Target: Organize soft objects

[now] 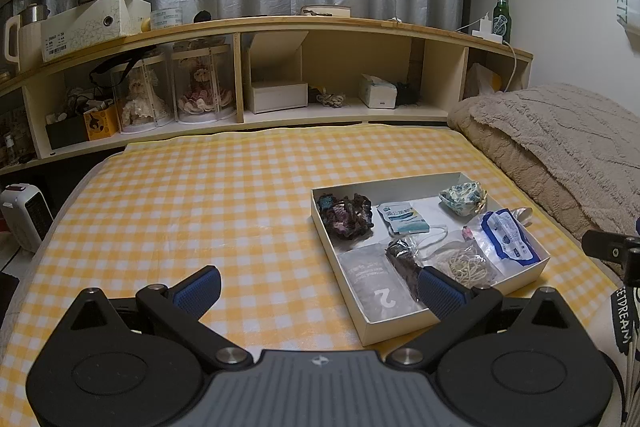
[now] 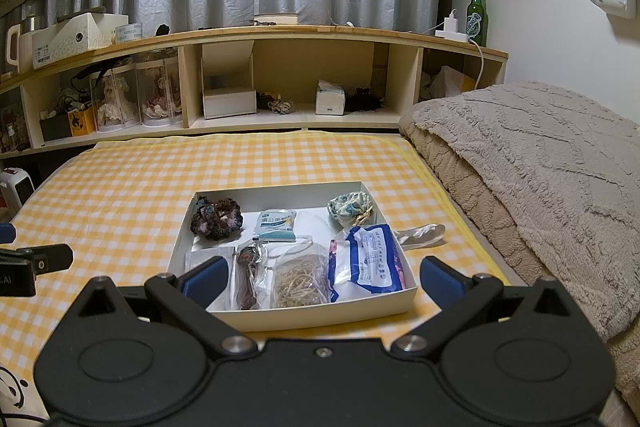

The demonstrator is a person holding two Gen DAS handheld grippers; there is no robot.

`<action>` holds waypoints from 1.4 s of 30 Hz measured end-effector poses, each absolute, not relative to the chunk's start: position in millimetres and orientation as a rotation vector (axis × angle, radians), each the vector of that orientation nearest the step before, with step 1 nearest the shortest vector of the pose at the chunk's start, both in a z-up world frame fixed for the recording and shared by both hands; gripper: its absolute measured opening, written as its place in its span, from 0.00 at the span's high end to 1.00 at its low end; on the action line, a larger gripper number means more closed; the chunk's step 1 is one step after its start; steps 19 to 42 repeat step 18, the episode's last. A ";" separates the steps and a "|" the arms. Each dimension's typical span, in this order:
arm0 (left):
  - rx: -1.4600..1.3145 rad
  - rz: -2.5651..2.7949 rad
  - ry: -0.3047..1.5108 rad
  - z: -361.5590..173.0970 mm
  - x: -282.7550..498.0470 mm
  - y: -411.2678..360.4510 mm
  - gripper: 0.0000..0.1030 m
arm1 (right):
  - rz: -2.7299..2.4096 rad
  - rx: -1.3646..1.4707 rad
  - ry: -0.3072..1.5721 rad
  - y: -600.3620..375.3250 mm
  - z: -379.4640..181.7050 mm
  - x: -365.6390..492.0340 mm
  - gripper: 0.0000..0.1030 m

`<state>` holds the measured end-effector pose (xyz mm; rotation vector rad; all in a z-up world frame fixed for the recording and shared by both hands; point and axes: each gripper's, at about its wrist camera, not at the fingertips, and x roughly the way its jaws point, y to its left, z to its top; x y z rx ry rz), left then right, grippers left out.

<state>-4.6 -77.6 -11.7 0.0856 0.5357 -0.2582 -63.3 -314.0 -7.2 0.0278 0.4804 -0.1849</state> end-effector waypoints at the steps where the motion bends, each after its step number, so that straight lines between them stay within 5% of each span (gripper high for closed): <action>1: 0.085 -0.258 0.536 -11.5 -4.5 -78.0 0.00 | -0.185 0.027 0.481 -314.1 -7.3 -63.3 0.00; 42: 0.077 -0.251 0.539 -12.6 -4.5 -76.0 0.00 | -0.184 0.029 0.480 -314.7 -7.4 -63.2 0.00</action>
